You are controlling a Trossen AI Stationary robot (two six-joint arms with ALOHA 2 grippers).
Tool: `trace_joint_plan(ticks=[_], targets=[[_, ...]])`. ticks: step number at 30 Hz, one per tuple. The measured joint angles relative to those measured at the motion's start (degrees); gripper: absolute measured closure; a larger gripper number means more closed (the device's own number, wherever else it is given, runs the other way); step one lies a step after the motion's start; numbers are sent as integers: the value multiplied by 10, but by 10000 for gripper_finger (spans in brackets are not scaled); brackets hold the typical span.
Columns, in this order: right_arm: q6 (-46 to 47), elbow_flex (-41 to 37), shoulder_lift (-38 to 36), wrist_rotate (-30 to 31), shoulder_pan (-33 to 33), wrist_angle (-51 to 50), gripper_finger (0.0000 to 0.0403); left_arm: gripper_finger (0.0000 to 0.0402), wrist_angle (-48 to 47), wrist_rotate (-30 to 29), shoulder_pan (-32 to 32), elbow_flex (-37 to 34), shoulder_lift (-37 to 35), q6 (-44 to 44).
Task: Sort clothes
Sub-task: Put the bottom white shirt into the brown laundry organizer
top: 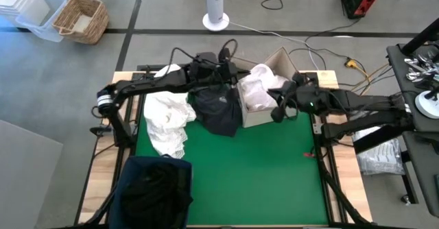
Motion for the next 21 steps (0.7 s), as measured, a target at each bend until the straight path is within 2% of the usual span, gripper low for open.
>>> trace_joint_plan(ticks=[10, 16, 21], targets=[[-165, -11, 44, -231, -151, 65, 375, 401, -14, 1, -18, -30, -147, 4], [-282, -11, 49, -429, -237, 74, 375, 401, -67, 6, -40, -42, -230, -9], [-337, -17, 50, -510, -308, 80, 390, 401, -81, 18, -65, -46, -280, -10]])
